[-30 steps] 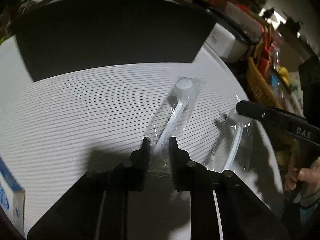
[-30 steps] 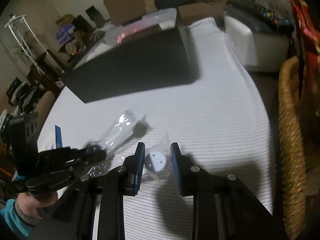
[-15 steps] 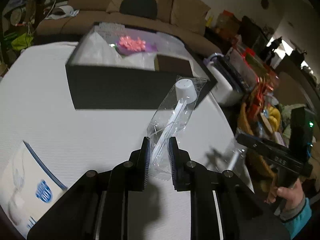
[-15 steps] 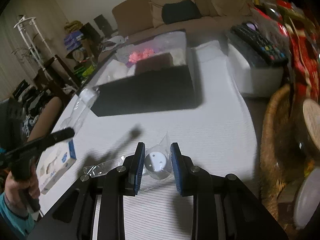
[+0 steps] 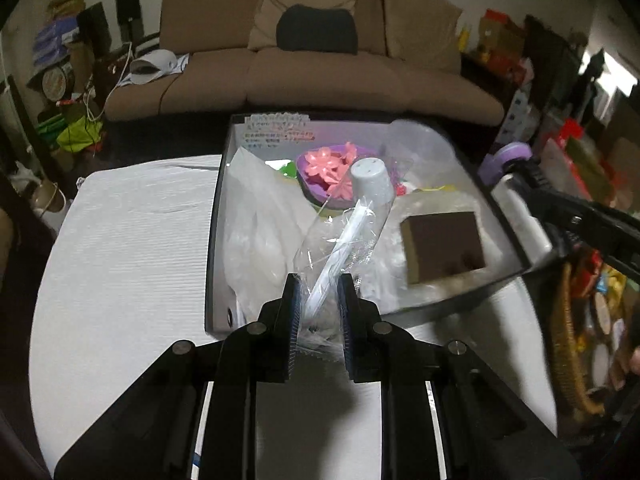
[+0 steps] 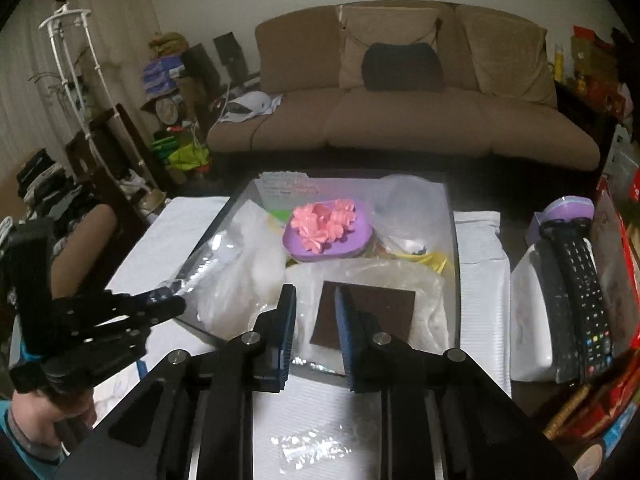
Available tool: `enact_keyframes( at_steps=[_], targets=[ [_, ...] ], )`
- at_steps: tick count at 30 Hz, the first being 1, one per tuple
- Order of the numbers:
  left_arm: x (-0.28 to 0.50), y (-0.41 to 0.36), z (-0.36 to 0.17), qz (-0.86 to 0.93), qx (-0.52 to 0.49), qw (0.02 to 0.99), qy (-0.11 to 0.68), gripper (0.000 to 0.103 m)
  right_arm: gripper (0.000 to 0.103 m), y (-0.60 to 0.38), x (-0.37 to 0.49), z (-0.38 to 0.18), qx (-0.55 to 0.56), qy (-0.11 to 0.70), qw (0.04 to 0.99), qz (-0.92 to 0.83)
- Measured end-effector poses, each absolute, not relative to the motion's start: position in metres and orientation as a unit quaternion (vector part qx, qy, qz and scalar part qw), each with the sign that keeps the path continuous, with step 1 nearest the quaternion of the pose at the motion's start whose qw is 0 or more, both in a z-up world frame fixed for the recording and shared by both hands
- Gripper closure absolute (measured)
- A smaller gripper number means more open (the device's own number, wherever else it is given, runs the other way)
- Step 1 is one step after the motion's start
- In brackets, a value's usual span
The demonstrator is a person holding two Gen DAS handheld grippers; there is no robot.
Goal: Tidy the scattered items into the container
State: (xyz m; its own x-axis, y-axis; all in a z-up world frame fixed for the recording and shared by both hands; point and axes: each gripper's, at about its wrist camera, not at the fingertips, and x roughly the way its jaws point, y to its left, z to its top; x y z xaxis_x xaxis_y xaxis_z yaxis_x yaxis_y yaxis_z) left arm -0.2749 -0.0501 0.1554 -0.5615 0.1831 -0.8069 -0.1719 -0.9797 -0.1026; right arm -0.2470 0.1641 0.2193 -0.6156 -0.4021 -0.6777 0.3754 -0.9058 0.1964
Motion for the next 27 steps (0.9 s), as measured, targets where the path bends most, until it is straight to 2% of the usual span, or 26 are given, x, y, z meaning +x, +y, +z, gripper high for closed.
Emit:
enact_keyframes(
  at_steps=[8,9,11,12,13,17,19,22,27],
  targets=[
    [-0.311,-0.013,0.106,0.855,-0.507,0.107,0.023,0.085,0.080,0.198,-0.229,0.161,0.423,-0.072,0.211,-0.878],
    [-0.312,-0.010,0.101,0.851,-0.514,0.102,0.030,0.081,0.080,0.204,-0.229,0.156,0.427,-0.079,0.208,-0.876],
    [-0.309,-0.010,0.100,0.853,-0.513,0.087,0.032,0.062,0.080,0.211,-0.226,0.154,0.431,-0.085,0.208,-0.874],
    [-0.305,-0.014,0.105,0.858,-0.506,0.084,0.026,0.047,0.079,0.214,-0.223,0.153,0.430,-0.083,0.206,-0.875],
    [-0.299,-0.020,0.113,0.867,-0.491,0.083,0.016,0.042,0.077,0.217,-0.220,0.152,0.430,-0.081,0.205,-0.876],
    [-0.261,-0.038,0.139,0.893,-0.440,0.094,0.010,0.039,0.071,0.228,-0.205,0.149,0.432,-0.075,0.202,-0.876],
    [-0.235,-0.036,0.140,0.896,-0.425,0.131,0.016,0.030,0.070,0.236,-0.193,0.147,0.433,-0.081,0.201,-0.875],
    [-0.203,-0.016,0.124,0.887,-0.425,0.173,0.042,0.029,0.062,0.249,-0.180,0.146,0.437,-0.096,0.200,-0.872],
    [-0.171,0.040,0.065,0.858,-0.454,0.221,0.097,0.029,0.055,0.259,-0.156,0.148,0.435,-0.103,0.205,-0.871]
  ],
)
